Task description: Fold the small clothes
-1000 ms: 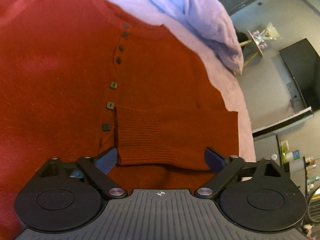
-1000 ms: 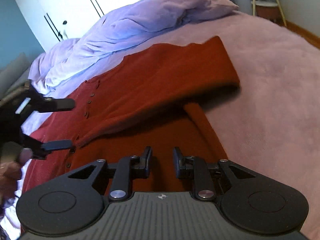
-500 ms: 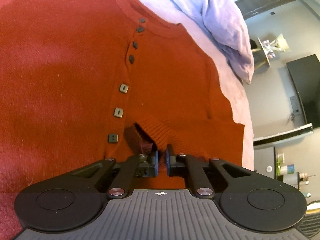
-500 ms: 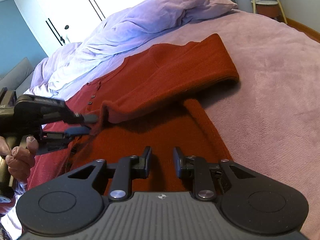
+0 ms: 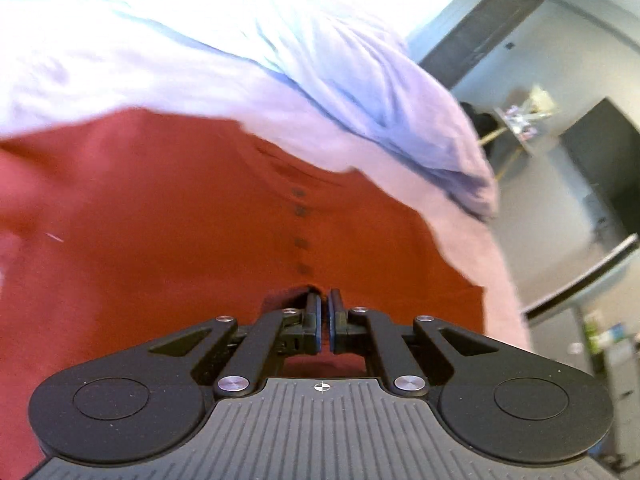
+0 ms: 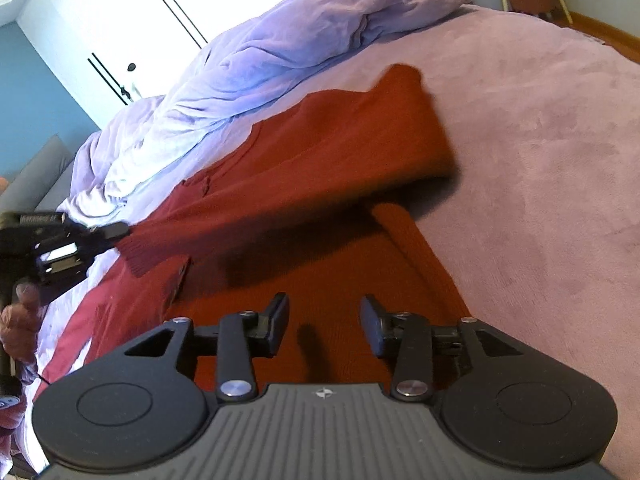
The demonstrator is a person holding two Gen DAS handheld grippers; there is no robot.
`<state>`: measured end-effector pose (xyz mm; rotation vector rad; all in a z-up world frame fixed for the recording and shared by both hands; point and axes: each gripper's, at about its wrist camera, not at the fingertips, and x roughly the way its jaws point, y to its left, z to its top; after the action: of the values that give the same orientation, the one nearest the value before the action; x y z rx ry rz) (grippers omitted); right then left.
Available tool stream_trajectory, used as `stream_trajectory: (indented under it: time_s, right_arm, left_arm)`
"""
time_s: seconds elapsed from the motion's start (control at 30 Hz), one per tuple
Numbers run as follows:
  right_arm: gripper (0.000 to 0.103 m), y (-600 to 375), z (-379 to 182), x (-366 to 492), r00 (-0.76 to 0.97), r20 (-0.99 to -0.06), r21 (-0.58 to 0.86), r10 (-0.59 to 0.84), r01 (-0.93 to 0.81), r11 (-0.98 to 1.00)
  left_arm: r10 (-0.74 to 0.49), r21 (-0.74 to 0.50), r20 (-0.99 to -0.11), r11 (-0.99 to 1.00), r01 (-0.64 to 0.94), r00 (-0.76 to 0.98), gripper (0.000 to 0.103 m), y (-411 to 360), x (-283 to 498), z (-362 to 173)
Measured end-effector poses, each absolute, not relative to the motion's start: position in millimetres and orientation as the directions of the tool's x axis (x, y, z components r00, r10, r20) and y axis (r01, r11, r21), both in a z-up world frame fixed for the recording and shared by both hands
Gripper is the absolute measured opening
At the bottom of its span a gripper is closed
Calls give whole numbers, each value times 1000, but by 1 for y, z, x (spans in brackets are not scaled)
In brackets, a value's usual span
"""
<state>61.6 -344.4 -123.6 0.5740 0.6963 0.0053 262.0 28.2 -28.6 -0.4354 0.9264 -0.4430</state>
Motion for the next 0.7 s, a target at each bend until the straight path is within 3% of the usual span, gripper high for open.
stream_trajectory:
  time_s: [0.17, 0.27, 0.33, 0.4, 0.47, 0.5, 0.53, 0.57, 0.6, 0.7]
  right_arm:
    - [45, -344, -125, 63, 772, -603, 511, 199, 182, 840]
    - [47, -346, -125, 63, 773, -598, 529, 210, 184, 828]
    - [48, -348, -124, 64, 775, -591, 551, 222, 187, 814]
    - [48, -351, -124, 64, 777, -585, 571, 234, 190, 798]
    - [49, -352, -125, 66, 781, -574, 594, 247, 189, 782]
    - [49, -353, -125, 66, 784, -566, 610, 255, 190, 769]
    - [49, -354, -126, 67, 788, -556, 631, 265, 192, 752]
    - [49, -355, -127, 69, 791, -548, 648, 273, 194, 737]
    - [49, -357, -128, 71, 794, -538, 671, 283, 200, 714]
    - [49, -359, -127, 77, 808, -510, 718, 295, 210, 664]
  left_arm:
    - [-454, -473, -735, 875, 98, 504, 7, 49, 266, -52]
    - [-475, -506, -736, 859, 73, 482, 25, 55, 264, -66]
    - [-537, -581, -701, 812, 61, 470, 59, 59, 262, -74]
    - [-606, -656, -668, 754, 45, 431, 71, 58, 261, -82]
    - [-618, -675, -664, 738, 19, 420, 70, 56, 261, -89]
    - [-621, -677, -665, 736, 17, 416, 53, 54, 263, -91]
    - [-617, -669, -672, 743, 20, 409, 25, 51, 264, -92]
    - [-612, -657, -685, 753, 26, 395, 11, 48, 265, -93]
    - [-603, -643, -700, 766, 31, 382, 6, 44, 268, -92]
    - [-560, -573, -714, 812, 110, 420, 5, 31, 269, -76]
